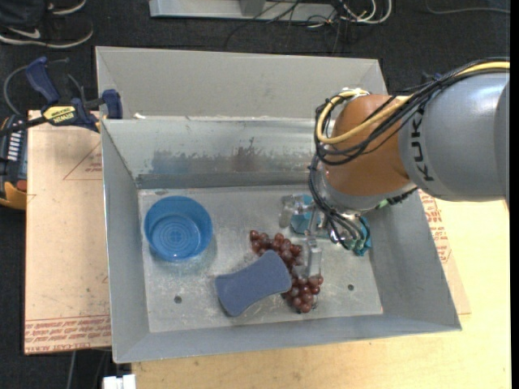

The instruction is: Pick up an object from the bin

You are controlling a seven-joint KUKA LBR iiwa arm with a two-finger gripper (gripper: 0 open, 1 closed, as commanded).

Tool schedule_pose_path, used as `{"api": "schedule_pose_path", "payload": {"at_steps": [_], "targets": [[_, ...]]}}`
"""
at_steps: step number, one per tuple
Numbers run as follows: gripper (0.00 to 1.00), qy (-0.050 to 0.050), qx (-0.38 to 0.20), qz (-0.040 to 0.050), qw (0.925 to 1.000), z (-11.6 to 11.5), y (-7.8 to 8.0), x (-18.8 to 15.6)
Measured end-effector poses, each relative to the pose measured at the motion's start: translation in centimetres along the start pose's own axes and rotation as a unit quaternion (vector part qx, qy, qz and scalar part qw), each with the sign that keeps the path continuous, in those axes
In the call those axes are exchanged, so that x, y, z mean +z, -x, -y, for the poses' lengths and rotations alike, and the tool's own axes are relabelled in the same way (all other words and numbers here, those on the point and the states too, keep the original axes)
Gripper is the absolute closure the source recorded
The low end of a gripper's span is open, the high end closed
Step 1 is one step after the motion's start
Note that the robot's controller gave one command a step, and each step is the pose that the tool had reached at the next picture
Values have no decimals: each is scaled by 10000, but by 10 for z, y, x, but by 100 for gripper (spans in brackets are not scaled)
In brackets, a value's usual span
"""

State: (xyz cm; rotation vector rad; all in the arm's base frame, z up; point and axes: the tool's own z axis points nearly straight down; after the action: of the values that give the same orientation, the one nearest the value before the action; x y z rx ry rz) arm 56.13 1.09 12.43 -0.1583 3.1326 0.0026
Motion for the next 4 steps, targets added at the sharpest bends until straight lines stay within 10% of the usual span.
{"api": "schedule_pose_path", "payload": {"at_steps": [2, 3, 4], "targets": [[0, 34, 93, -18, 9999, -7, -19, 52], [100, -1, -697, 50, 9976, -3, -47, 51], [0, -2, -697, 49, 9976, -3, -47, 51]]}}
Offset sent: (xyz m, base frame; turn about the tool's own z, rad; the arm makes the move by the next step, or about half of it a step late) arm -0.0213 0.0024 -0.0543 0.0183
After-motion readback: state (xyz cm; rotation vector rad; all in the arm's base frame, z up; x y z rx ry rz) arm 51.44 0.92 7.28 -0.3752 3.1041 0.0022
